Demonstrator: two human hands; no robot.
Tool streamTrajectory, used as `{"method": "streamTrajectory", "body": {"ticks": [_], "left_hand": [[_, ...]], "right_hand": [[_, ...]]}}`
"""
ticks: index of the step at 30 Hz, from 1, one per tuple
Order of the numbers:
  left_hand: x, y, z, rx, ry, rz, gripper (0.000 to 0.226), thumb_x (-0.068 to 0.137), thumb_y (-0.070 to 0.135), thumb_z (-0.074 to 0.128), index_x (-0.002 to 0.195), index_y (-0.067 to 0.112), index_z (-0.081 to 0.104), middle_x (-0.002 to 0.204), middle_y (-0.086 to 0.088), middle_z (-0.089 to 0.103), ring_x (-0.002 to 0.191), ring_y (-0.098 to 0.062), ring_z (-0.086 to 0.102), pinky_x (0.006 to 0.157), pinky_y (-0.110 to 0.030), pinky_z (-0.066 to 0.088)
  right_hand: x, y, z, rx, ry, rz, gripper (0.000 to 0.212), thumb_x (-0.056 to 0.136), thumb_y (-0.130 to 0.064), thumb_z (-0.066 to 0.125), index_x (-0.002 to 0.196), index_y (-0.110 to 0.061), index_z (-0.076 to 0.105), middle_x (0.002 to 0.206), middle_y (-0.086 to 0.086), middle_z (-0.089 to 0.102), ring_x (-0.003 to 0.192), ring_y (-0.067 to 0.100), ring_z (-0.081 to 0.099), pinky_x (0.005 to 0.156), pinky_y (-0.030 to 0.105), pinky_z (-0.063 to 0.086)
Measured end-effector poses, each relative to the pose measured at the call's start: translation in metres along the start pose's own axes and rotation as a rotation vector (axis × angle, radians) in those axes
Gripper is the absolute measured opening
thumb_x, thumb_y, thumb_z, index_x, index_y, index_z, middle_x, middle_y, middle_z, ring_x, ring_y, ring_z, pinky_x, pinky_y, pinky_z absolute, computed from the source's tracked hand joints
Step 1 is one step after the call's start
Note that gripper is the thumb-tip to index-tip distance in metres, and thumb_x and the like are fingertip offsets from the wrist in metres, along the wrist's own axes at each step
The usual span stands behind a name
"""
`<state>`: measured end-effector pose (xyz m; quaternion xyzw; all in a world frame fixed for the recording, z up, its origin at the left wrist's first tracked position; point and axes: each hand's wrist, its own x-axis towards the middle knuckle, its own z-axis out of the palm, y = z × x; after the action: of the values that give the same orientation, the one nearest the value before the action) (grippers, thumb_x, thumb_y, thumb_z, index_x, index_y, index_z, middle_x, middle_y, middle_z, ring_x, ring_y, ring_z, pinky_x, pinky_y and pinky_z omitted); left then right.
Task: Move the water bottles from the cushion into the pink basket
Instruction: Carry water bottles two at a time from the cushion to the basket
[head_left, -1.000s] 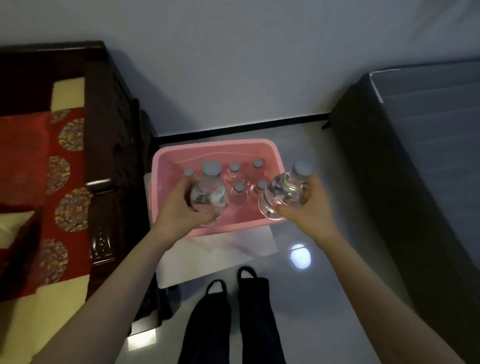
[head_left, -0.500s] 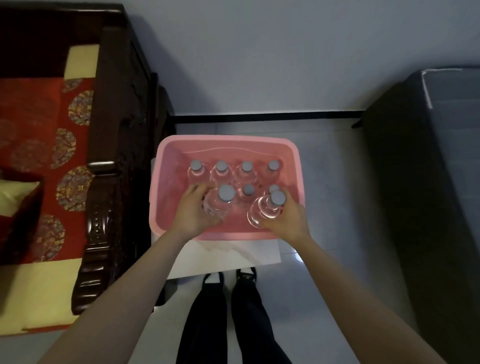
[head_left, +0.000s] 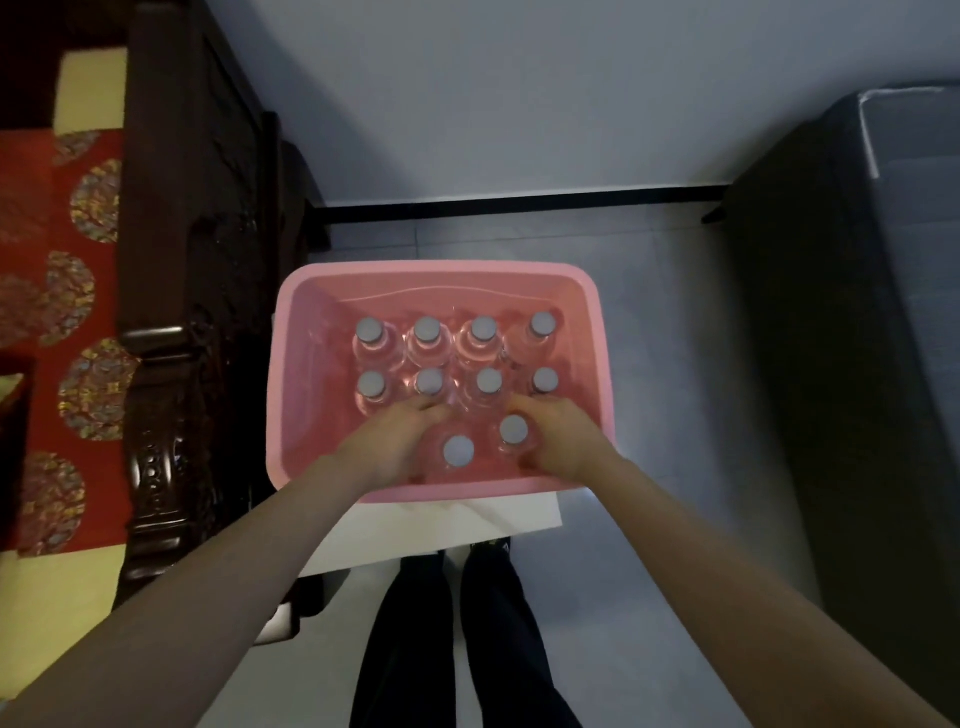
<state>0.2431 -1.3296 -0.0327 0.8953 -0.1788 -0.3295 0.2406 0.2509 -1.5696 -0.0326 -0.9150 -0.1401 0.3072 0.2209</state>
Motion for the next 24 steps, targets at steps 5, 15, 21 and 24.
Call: {"method": "streamTrajectory", "body": {"ticks": [5, 15, 21, 24], "left_hand": [[0.011, -0.004, 0.005, -0.019, -0.059, 0.025, 0.086, 0.068, -0.003, 0.068, 0.144, 0.026, 0.041, 0.147, -0.003, 0.044, 0.129, -0.022, 0.046, 0.102, -0.032, 0.041], [0.024, -0.010, 0.022, 0.074, -0.049, 0.036, 0.084, 0.064, -0.010, 0.064, 0.140, 0.019, 0.045, 0.138, -0.007, 0.051, 0.128, -0.028, 0.044, 0.095, -0.043, 0.045], [0.028, -0.022, 0.022, 0.317, -0.107, 0.113, 0.084, 0.074, 0.010, 0.071, 0.147, 0.028, 0.033, 0.145, 0.007, 0.045, 0.132, -0.021, 0.037, 0.093, -0.034, 0.043], [0.033, -0.028, 0.021, 0.376, -0.146, 0.158, 0.080, 0.082, 0.013, 0.067, 0.149, 0.031, 0.027, 0.153, 0.010, 0.034, 0.134, -0.019, 0.041, 0.093, -0.032, 0.043]], "right_hand": [[0.008, 0.001, 0.005, -0.023, -0.003, 0.017, 0.046, 0.066, -0.006, 0.066, 0.110, -0.019, 0.062, 0.105, 0.009, 0.068, 0.092, 0.033, 0.064, 0.072, 0.035, 0.050], [0.012, 0.004, 0.004, -0.030, 0.057, 0.046, 0.016, 0.070, -0.007, 0.067, 0.085, -0.012, 0.062, 0.087, 0.012, 0.067, 0.079, 0.032, 0.060, 0.062, 0.027, 0.032], [0.009, 0.005, 0.007, 0.013, 0.099, 0.027, 0.018, 0.067, -0.005, 0.065, 0.083, -0.012, 0.062, 0.086, 0.012, 0.067, 0.078, 0.032, 0.061, 0.062, 0.028, 0.031], [0.008, 0.004, 0.008, 0.026, 0.112, 0.017, 0.021, 0.066, -0.005, 0.065, 0.086, -0.012, 0.063, 0.088, 0.013, 0.069, 0.079, 0.033, 0.062, 0.062, 0.028, 0.032]]}}
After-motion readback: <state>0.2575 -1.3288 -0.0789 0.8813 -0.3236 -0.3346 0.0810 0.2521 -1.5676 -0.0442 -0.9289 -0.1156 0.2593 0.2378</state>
